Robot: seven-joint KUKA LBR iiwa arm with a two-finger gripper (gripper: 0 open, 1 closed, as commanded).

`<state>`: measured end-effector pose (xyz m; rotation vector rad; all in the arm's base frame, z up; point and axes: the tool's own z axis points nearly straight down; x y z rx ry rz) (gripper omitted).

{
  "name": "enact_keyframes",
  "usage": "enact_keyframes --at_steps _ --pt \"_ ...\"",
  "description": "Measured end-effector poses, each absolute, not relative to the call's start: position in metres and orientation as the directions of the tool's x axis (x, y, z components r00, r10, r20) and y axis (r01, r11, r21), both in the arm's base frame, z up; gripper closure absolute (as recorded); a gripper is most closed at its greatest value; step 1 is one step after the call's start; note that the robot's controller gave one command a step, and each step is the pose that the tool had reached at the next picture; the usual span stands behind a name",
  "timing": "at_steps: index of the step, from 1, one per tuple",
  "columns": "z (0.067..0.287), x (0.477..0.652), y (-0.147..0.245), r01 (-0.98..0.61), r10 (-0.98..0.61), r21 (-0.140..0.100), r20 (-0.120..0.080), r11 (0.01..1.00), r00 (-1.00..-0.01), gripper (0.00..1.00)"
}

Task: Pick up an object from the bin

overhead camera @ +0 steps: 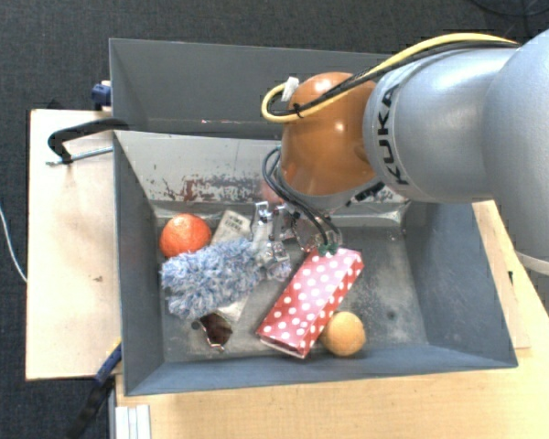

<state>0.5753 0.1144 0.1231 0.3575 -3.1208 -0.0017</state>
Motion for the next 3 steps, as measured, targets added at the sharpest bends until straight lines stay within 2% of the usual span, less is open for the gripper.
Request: enact_keyframes --at_steps 1,2,3 --pt "0.159 0.577 0.117 -0.216 -0.216 0.001 -0.012 0.976 -0.976 1.0" --pt "0.191 0.573 0.115 -0.205 -0.205 0.001 0.001 0.979 -0.979 1.0" --pt "0.253 0.58 0.127 -0.152 -0.152 0.001 -0.003 0.988 -0.988 1.0"
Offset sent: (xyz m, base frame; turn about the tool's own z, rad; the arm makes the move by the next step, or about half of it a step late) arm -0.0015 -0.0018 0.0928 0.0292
